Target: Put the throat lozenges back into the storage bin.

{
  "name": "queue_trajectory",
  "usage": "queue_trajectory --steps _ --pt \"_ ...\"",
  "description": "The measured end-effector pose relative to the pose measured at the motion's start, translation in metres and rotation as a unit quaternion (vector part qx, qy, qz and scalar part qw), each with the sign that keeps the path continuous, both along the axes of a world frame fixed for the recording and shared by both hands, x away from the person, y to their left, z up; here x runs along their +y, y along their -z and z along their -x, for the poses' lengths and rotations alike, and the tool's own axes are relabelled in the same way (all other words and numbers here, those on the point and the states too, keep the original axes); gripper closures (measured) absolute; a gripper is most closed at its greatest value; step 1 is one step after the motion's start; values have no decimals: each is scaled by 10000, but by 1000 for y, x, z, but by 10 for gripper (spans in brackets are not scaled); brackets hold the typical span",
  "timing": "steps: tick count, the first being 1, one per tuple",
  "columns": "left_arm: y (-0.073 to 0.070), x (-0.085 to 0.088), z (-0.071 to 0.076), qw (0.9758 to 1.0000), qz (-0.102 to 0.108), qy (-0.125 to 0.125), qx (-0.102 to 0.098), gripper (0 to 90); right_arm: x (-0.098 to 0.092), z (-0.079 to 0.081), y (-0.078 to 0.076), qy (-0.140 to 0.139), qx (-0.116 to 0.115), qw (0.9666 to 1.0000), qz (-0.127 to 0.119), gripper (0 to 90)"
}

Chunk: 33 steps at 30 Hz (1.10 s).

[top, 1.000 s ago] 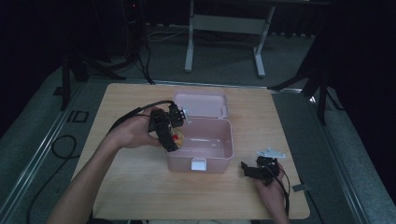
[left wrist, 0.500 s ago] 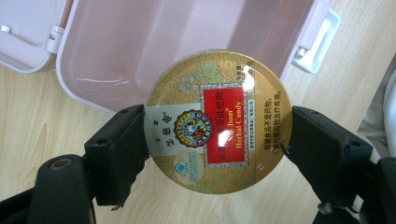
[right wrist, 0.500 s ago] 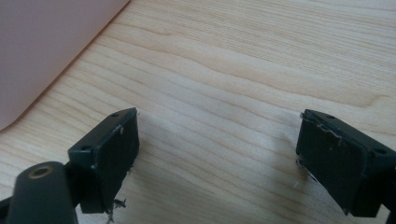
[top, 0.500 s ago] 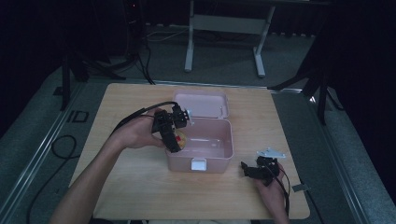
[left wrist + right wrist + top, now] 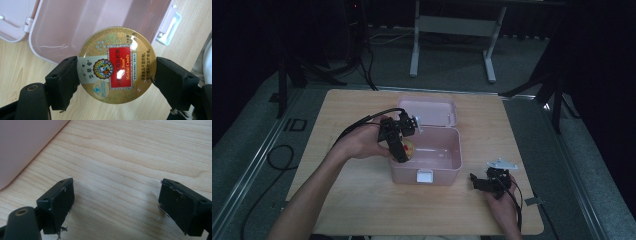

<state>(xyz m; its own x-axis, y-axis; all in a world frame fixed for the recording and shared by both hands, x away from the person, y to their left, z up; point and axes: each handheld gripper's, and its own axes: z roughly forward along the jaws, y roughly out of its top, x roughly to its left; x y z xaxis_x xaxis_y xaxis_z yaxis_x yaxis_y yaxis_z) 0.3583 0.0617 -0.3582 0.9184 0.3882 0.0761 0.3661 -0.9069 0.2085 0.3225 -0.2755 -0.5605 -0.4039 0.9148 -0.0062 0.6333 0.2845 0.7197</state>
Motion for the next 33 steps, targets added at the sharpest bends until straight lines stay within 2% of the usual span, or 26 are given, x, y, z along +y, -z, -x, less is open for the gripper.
queue_trajectory --steps 7,15,17,22,25,33 --pt "1 -5 -1 10000 -19 27 14 220 0 0 0 2 1 10000 -1 131" --pt "1 -8 -3 9999 87 -108 15 205 0 0 0 0 -2 10000 -2 131" --pt "0 -8 -4 9999 100 -116 -27 164 0 0 0 7 5 10000 -7 131" --pt "-2 -5 -3 9999 131 -83 -77 164 0 0 0 -12 2 10000 -5 130" --pt "-4 0 -2 9996 160 -146 -179 164 0 0 0 -16 -2 10000 -2 130" --pt "-9 9 -1 9990 194 -254 -305 165 0 0 0 -17 -2 10000 -1 130"
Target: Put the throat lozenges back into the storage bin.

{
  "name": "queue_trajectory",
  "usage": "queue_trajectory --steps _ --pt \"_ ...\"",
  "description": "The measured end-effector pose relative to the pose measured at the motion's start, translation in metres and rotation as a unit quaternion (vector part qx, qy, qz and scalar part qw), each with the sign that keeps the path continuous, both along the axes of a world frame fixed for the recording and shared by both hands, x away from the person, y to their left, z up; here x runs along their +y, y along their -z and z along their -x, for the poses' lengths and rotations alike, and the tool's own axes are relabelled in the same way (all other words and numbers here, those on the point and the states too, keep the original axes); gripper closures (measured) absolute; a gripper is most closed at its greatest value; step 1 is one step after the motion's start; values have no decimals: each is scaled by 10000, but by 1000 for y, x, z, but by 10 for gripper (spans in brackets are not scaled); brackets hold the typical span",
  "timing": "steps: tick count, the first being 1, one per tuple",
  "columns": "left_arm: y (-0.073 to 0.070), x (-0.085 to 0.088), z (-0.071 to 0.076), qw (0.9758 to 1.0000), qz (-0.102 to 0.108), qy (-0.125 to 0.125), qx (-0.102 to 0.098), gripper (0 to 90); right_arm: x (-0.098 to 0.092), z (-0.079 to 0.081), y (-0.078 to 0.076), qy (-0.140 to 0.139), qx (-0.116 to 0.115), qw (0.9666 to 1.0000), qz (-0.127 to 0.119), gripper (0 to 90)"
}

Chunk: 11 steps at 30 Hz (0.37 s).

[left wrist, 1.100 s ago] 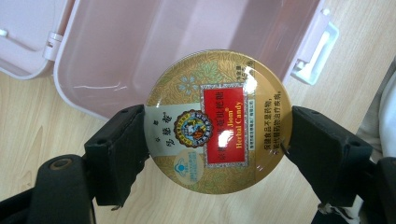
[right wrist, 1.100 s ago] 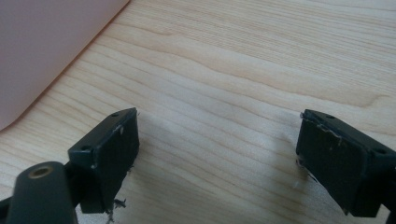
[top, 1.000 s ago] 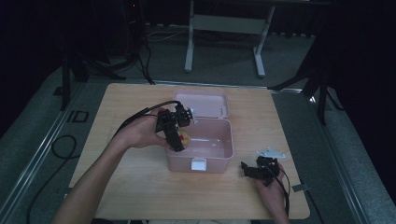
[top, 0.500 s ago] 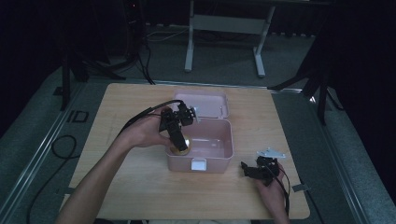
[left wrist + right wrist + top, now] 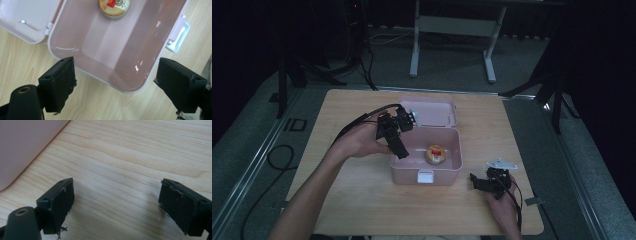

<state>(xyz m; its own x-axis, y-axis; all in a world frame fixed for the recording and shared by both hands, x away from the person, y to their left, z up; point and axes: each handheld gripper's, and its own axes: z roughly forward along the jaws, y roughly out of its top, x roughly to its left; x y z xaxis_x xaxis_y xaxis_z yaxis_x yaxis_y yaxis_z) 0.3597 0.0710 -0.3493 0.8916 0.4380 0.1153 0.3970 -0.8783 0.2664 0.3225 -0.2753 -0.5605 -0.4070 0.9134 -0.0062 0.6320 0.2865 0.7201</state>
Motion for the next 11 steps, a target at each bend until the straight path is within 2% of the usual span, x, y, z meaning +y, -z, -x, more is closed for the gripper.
queue_trajectory --steps 8,11 --pt "-1 9 1 9999 54 -99 -41 165 0 0 0 0 0 10000 1 130" --pt "-2 13 3 9996 1 -224 -157 165 0 0 0 -4 1 10000 2 130"
